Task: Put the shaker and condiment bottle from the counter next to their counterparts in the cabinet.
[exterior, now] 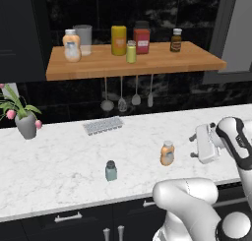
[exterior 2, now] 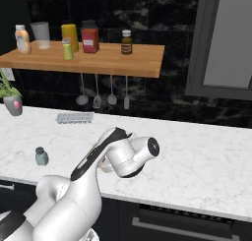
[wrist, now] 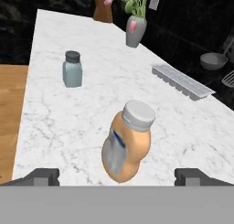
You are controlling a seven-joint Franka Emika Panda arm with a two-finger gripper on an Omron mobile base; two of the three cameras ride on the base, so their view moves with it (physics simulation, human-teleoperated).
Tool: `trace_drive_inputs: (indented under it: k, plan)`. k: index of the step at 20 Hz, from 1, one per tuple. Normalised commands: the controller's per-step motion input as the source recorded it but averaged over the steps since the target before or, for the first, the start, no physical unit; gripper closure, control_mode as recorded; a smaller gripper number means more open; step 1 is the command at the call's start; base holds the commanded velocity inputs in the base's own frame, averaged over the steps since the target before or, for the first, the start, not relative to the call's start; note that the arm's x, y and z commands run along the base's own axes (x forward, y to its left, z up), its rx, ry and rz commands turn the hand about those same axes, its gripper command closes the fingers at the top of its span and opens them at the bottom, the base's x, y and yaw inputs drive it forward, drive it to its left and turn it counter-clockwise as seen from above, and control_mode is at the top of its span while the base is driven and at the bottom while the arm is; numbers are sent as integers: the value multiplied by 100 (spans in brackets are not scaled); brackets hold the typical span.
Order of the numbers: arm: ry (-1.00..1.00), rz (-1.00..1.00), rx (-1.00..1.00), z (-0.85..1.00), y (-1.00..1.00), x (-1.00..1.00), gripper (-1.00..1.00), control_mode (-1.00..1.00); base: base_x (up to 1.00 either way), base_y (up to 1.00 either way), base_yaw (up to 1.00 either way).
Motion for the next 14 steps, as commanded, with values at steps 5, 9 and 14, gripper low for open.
trace_drive_inputs:
  k: [5,9,14]
  plan:
    - [0,0,0,-29,3,23,-100,-100,0,0,0]
    - [0,0,0,-26,8,3,-100,-100,0,0,0]
    - [0,1,0,-9,16,0,-100,-100,0,0,0]
